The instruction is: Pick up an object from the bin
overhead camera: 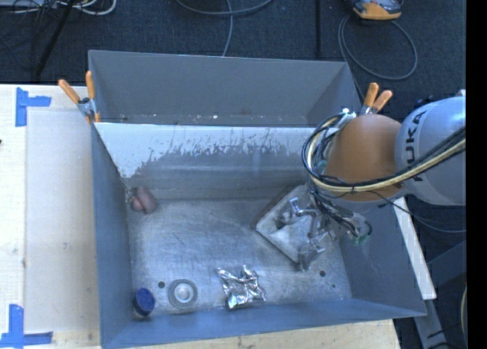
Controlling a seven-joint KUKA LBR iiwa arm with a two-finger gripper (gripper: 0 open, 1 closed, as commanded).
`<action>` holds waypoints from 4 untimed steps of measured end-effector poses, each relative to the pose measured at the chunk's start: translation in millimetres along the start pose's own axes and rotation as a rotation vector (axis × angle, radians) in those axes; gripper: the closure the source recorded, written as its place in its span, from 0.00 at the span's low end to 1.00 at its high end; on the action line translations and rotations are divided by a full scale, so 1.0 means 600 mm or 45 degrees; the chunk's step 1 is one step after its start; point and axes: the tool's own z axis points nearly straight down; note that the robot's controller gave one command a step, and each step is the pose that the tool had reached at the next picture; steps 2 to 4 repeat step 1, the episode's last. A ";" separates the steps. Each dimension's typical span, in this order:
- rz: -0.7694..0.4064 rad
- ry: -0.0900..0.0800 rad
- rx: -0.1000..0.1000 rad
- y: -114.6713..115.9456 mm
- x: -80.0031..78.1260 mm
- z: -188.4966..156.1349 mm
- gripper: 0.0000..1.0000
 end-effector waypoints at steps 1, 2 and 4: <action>-0.386 -0.011 0.015 -0.047 -0.047 -0.236 1.00; -0.386 -0.011 0.015 -0.047 -0.047 -0.236 1.00; -0.386 -0.011 0.015 -0.047 -0.047 -0.236 1.00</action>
Offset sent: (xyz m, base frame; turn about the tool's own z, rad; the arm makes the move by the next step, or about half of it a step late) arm 0.0345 -0.0198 0.1387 -0.3042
